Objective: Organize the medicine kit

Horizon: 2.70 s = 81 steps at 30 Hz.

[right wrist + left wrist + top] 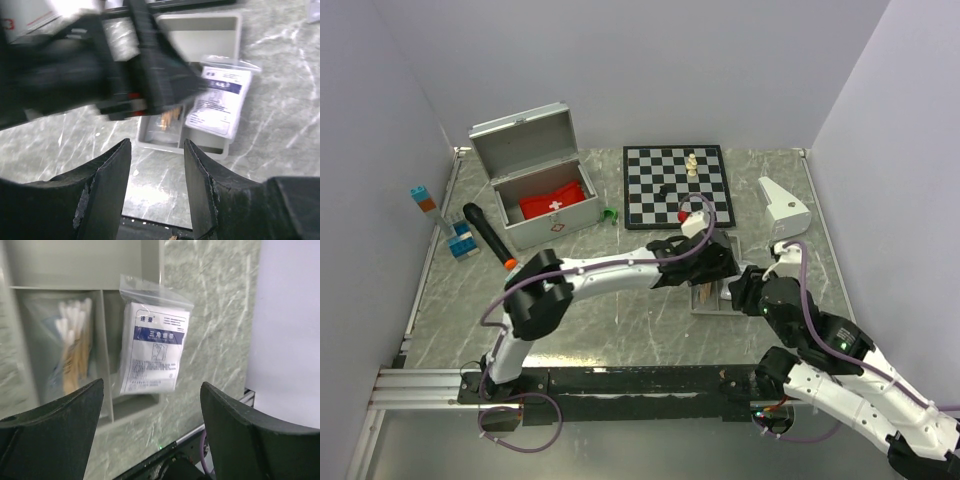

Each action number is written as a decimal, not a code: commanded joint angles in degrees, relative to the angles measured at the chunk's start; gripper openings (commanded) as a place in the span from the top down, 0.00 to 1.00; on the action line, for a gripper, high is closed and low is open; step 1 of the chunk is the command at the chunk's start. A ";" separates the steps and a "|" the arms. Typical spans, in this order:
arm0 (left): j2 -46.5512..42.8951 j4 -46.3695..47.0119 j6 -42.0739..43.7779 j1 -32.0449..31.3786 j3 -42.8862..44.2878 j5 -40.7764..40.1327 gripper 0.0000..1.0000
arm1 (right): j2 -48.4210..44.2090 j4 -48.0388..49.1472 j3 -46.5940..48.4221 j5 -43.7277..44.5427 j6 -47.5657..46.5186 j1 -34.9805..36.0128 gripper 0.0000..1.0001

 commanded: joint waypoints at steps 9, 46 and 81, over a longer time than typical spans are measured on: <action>-26.39 5.21 1.34 4.65 -26.77 -8.69 0.17 | 13.75 4.38 0.12 -0.99 0.41 -15.82 0.43; -52.86 13.39 -0.42 10.90 -59.58 -6.14 0.21 | 42.16 22.85 -4.89 -25.90 -0.13 -40.12 0.64; -58.93 15.06 -2.53 10.90 -62.39 -9.31 0.21 | 26.23 44.92 -13.77 -21.17 45.04 -39.86 1.00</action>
